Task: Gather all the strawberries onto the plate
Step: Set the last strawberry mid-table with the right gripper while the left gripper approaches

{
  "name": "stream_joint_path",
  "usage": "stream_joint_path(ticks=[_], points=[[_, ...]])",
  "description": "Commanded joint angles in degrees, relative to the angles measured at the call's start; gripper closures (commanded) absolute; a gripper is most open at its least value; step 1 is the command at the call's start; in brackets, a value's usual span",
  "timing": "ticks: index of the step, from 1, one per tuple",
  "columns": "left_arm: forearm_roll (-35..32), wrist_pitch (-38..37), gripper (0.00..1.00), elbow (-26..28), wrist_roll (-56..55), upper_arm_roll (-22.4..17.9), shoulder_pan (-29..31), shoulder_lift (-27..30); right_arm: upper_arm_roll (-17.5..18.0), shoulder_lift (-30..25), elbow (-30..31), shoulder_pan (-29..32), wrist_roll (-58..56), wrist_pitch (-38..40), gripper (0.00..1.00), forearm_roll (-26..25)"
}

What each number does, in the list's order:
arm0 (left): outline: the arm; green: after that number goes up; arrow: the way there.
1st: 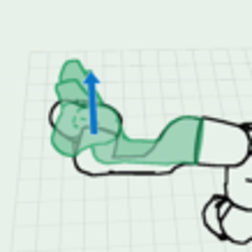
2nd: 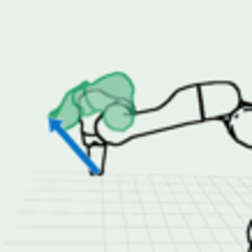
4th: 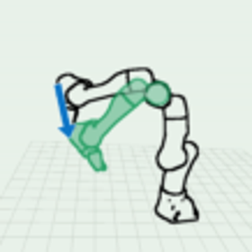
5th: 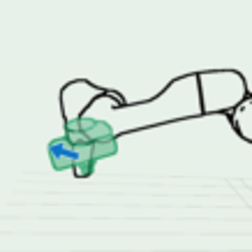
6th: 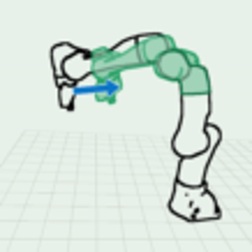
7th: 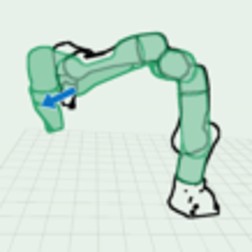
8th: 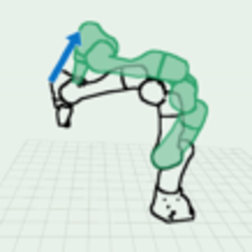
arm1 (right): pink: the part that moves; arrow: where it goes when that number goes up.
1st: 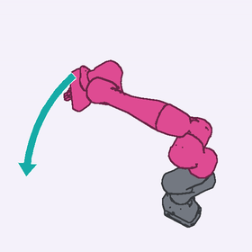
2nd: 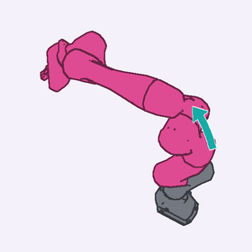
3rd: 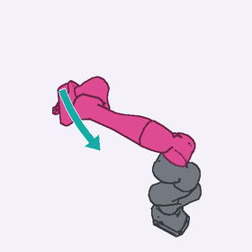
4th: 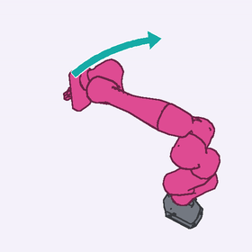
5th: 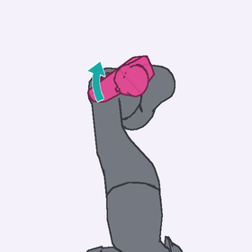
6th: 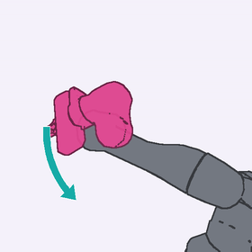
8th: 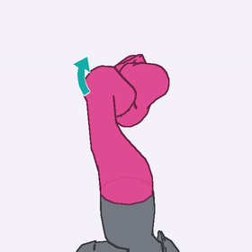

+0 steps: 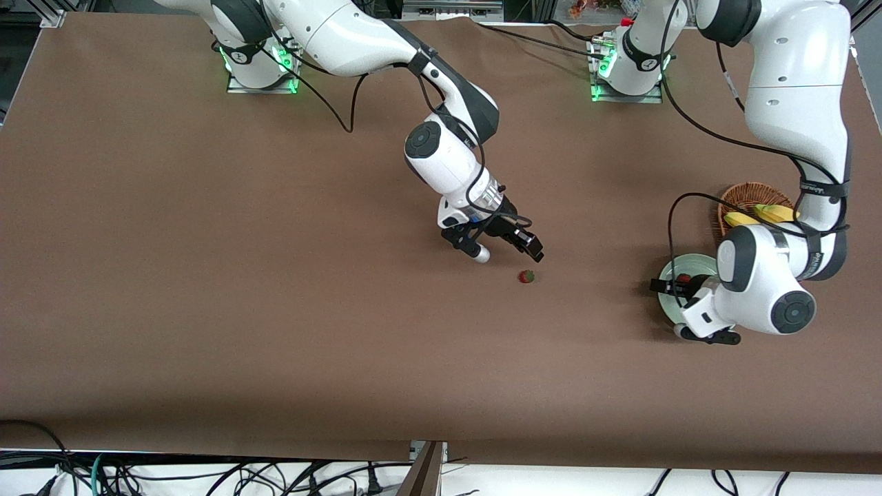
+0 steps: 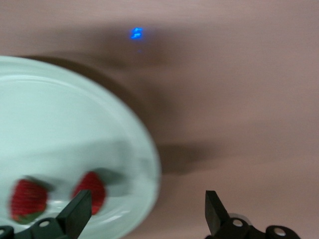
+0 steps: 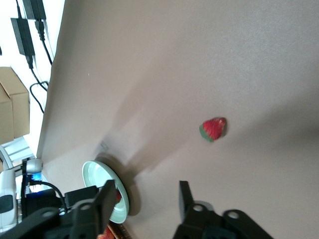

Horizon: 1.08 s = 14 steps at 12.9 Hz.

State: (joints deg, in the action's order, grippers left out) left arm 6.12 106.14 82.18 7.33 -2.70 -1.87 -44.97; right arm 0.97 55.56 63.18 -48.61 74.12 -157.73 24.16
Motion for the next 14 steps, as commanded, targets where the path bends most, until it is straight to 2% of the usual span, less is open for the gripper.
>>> stream_joint_path(ticks=[1,2,5,9,11,14], points=[[6.76,-1.89,0.00,1.31,-1.88,-0.03,-1.56,0.06,1.49,0.33,-1.22,1.58,0.50,-0.47,0.31,0.80],[8.89,-3.20,0.00,1.23,-1.79,0.15,-1.82,0.15,1.49,0.25,-1.22,2.20,0.24,-0.39,0.30,0.72],[9.26,-2.87,0.00,0.70,-2.05,1.99,-5.33,0.06,1.49,-0.45,-1.22,3.87,-3.70,3.45,0.30,0.19],[8.82,0.90,0.00,0.87,-3.28,1.99,-13.05,-0.11,0.96,-3.96,-1.13,6.76,-12.13,16.72,0.27,0.01],[8.65,3.97,0.00,1.14,-8.52,1.99,-18.06,-0.29,0.88,-5.54,-1.13,8.78,-18.97,25.15,0.26,0.01],[8.47,5.04,0.00,1.49,-11.54,1.91,-21.24,-0.55,0.88,-6.96,-1.13,13.35,-30.67,36.23,0.26,0.01]])
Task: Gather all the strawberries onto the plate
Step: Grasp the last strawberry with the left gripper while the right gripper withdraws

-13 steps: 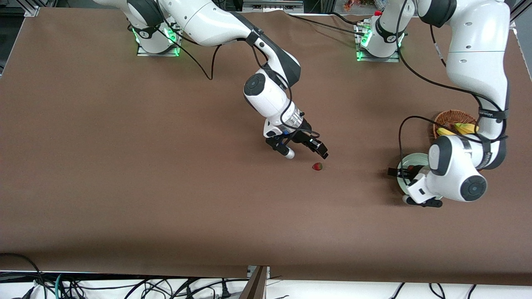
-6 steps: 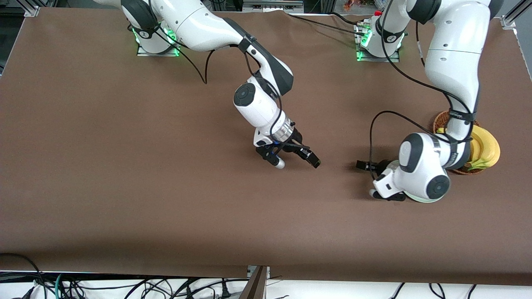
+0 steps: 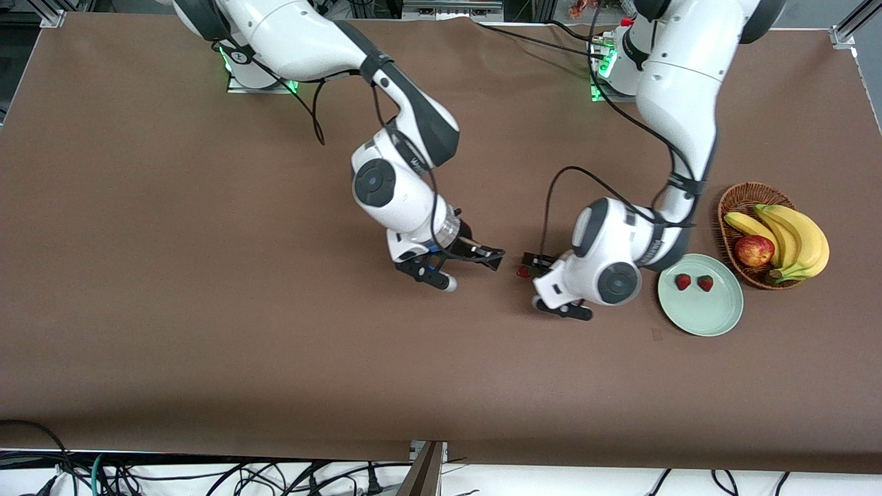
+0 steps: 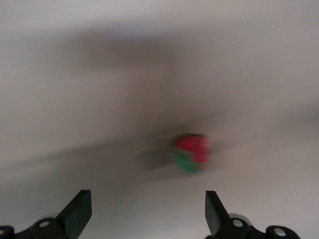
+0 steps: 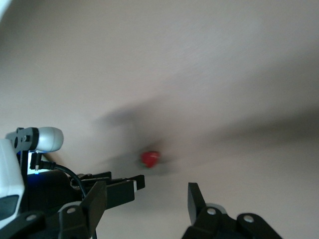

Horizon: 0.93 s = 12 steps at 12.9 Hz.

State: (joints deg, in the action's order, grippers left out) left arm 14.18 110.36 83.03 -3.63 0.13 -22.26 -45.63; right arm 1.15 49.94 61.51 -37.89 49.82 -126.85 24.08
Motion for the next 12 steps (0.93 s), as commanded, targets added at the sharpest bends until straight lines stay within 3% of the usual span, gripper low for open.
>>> stream_joint_path(ticks=[1,4,6,10,12], points=[[0.50,2.13,0.00,0.55,-0.76,-0.92,-1.55,-0.07,0.69,-2.12,0.54,3.95,-9.71,7.74,0.26,0.09],[-0.02,4.95,0.00,1.25,-0.76,-1.09,-1.99,-0.87,-0.01,-2.83,0.54,7.37,-18.24,15.65,0.26,-0.09],[-1.08,6.70,0.00,1.87,-0.76,-1.01,-1.99,-0.87,-0.27,-4.49,0.63,8.87,-23.87,18.82,0.25,-3.66],[-1.08,8.47,0.00,1.95,-0.76,-1.01,-2.52,-1.04,-2.02,-7.65,1.68,9.67,-25.38,24.97,0.01,-8.16],[-1.08,8.56,0.00,1.87,-1.28,-1.01,-2.61,-1.48,-3.16,-11.07,4.22,9.76,-28.54,28.75,0.01,-9.48]])
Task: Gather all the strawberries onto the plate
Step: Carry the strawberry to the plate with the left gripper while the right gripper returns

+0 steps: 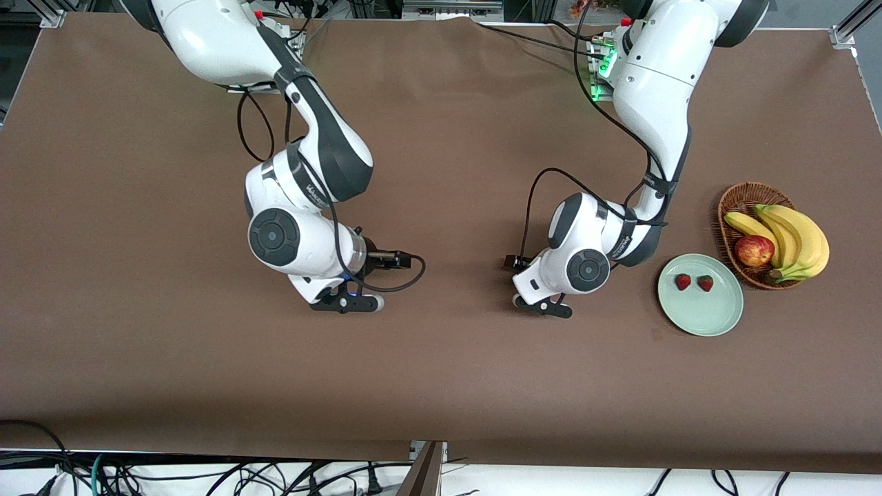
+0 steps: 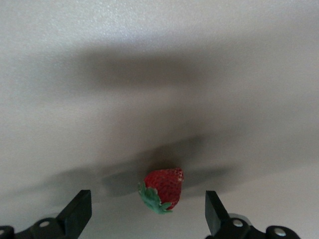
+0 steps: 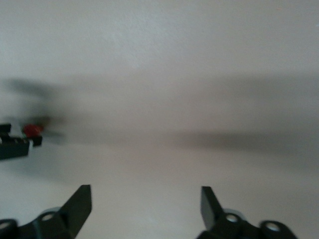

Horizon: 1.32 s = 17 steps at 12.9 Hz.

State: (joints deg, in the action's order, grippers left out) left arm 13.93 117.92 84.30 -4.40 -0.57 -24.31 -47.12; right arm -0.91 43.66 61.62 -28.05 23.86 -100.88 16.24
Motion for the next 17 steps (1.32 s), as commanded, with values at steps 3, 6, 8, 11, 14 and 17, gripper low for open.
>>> stream_joint_path(ticks=[3,6,8,11,14,17], points=[[-1.01,0.99,0.25,0.60,-2.19,-0.31,-1.35,0.01,-3.74,-11.38,9.46,0.01,-5.99,8.48,0.00,-2.26],[-1.01,0.99,0.42,0.51,-2.37,-0.31,-1.44,-0.16,-4.62,-23.58,21.03,-0.07,-8.21,9.48,0.00,-5.75],[-1.01,0.99,0.58,0.51,-2.54,-0.40,-1.62,-0.16,-4.45,-32.20,29.39,0.10,-8.21,8.77,0.00,-8.32],[-1.01,0.99,0.91,0.51,-5.70,-0.31,-1.62,-0.25,-2.00,-37.77,32.60,5.87,-8.74,8.77,0.00,-10.69],[-1.01,0.82,1.00,0.42,-5.97,-0.40,-1.27,-0.08,3.36,-39.09,32.07,17.29,-14.77,8.77,0.00,-12.37],[-1.19,0.12,1.00,-0.80,-5.36,-1.80,1.36,0.89,3.38,-40.67,32.16,21.10,-25.34,9.11,0.00,-12.64]])
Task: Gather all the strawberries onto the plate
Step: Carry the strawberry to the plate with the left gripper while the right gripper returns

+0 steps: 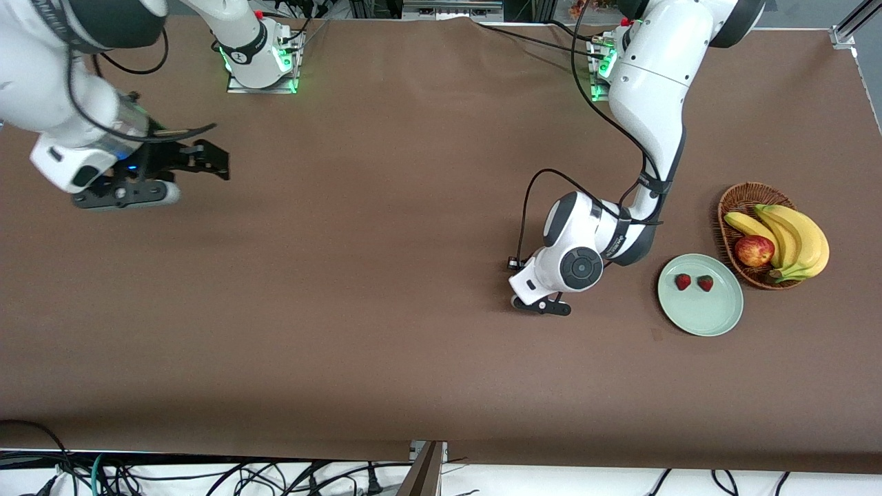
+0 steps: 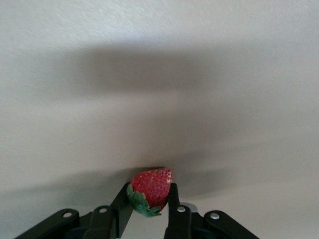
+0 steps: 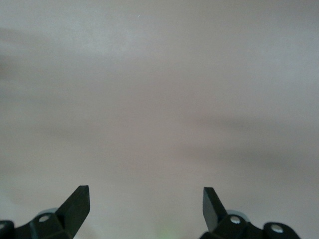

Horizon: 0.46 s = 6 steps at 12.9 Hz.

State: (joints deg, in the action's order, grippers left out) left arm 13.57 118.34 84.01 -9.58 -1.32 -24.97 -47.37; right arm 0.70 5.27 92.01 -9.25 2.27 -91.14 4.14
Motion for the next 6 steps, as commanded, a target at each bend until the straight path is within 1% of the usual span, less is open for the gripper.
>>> stream_joint_path(ticks=[1,2,4,6], points=[[-0.82,-1.09,1.00,-0.77,-0.17,-1.14,3.77,1.57,1.67,-3.15,1.68,2.31,-3.41,-0.27,0.00,-0.19],[-1.87,-3.10,1.00,-0.86,-0.17,-1.75,5.18,2.01,2.10,-4.03,1.77,2.31,-1.76,0.26,0.00,-0.19],[-5.55,-8.89,1.00,-0.86,0.35,-3.85,8.25,4.20,3.07,-4.74,2.03,2.04,5.35,1.92,0.00,-0.10],[-7.06,-10.94,1.00,-0.95,6.64,-4.21,12.91,5.88,3.08,-6.58,2.30,2.04,6.00,2.72,0.00,-0.28]])
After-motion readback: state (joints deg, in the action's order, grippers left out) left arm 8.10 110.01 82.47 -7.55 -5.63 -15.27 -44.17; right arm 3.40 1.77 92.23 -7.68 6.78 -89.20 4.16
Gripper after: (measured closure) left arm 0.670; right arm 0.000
